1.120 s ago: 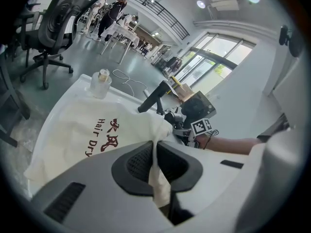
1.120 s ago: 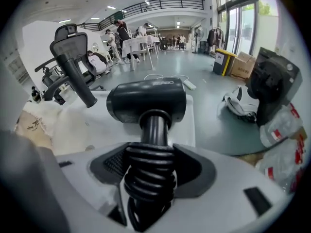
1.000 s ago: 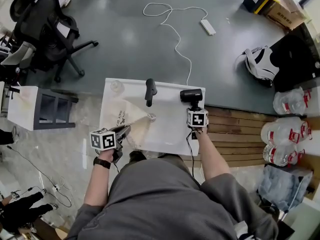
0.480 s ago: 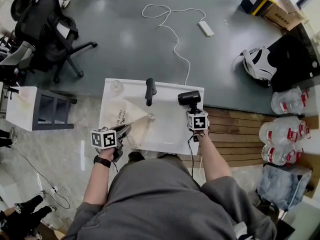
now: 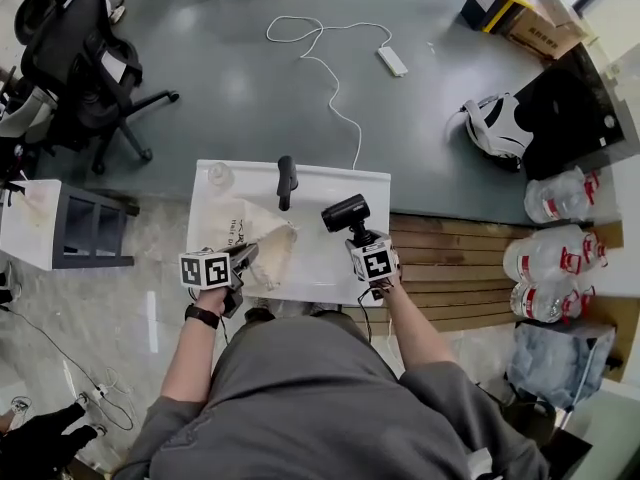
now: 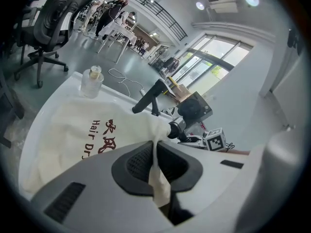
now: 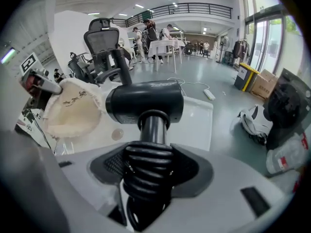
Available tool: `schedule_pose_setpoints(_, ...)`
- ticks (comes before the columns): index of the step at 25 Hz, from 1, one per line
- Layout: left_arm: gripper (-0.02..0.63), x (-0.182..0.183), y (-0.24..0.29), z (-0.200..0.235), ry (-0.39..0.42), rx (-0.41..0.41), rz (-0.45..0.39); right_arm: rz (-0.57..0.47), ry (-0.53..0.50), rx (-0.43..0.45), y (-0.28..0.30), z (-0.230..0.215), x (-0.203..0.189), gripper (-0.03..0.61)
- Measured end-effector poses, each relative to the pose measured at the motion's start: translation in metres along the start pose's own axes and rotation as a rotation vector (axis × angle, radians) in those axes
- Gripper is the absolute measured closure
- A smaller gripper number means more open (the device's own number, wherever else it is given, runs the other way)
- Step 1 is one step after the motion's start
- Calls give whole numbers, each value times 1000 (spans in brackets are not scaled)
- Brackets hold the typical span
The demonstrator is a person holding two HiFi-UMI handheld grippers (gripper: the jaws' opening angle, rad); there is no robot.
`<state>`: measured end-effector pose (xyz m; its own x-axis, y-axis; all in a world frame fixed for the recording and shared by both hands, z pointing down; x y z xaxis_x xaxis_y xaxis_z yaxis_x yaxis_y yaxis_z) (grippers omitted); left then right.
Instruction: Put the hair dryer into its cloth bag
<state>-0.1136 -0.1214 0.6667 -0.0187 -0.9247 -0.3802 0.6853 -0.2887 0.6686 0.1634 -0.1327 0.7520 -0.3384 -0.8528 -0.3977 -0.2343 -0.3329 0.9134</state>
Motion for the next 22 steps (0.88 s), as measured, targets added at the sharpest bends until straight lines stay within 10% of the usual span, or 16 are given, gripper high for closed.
schedule_pose_setpoints(22,595,-3,37,-62,77,-143,55,60,-444,40,-35,110,-33,331)
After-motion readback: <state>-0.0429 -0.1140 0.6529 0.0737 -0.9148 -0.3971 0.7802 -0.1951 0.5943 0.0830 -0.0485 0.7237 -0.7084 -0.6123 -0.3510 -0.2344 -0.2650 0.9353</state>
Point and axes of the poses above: the fingertips, and each gripper's own axes: y forward along the fingers, z to its left, x out of its top, the point moved 1 cm from there along -y, backward along the fingers, and after that the axes turned 6 degrees about z, right-handed, at the moved point
